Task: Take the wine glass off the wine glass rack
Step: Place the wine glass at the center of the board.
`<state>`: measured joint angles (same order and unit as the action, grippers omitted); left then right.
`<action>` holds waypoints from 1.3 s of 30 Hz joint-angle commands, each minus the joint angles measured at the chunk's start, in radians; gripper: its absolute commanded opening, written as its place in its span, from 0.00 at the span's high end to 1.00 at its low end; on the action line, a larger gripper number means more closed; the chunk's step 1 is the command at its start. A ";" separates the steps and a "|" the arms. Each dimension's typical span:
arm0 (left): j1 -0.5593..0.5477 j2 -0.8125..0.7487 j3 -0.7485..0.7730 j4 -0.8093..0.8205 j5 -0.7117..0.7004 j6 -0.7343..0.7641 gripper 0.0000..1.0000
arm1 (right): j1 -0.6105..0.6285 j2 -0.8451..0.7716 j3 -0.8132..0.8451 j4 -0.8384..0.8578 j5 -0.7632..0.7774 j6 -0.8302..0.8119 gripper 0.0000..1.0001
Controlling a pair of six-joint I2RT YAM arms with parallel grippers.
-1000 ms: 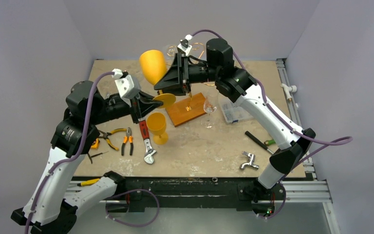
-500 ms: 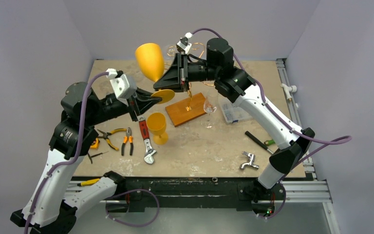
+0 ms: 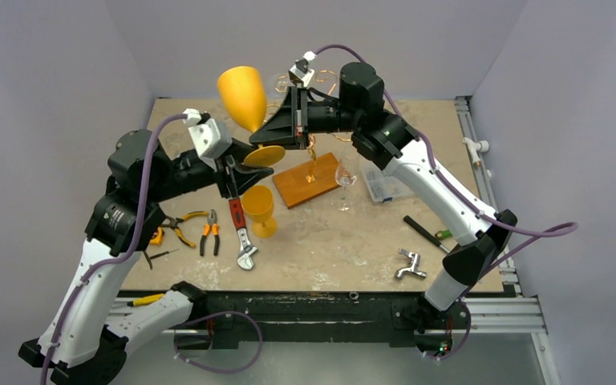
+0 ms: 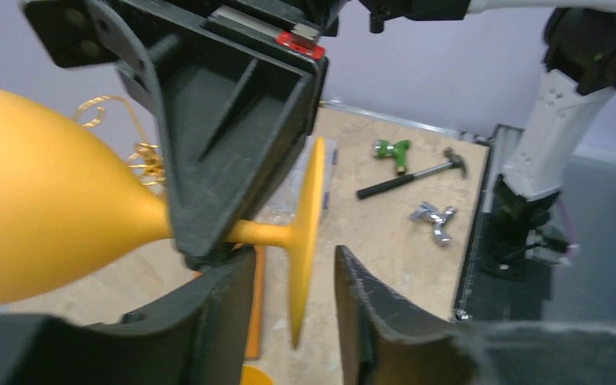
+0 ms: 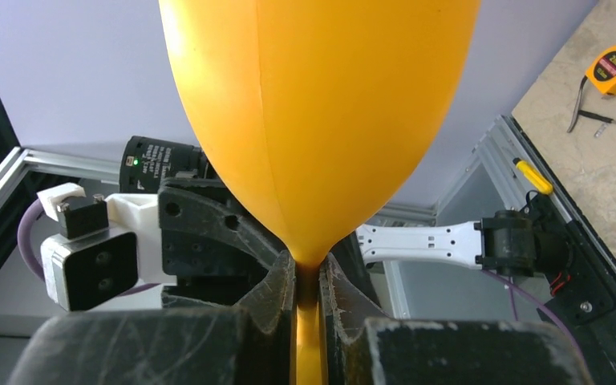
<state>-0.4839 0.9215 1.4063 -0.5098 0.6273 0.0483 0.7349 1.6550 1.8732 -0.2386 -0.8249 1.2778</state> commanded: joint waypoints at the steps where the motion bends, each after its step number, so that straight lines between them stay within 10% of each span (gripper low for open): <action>1: -0.007 -0.002 0.023 -0.017 0.021 0.022 0.52 | 0.009 -0.012 0.010 0.087 -0.001 -0.009 1.00; 12: -0.007 -0.030 0.021 -0.050 -0.009 0.036 0.23 | 0.008 -0.034 0.018 0.051 0.012 -0.064 1.00; 39: -0.006 -0.094 0.141 -0.249 -0.151 0.037 0.19 | 0.008 -0.117 0.076 -0.187 0.194 -0.498 1.00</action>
<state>-0.4889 0.8486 1.5154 -0.7502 0.5392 0.0727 0.7395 1.6157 1.9305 -0.4152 -0.7139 0.9226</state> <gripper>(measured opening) 0.807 0.049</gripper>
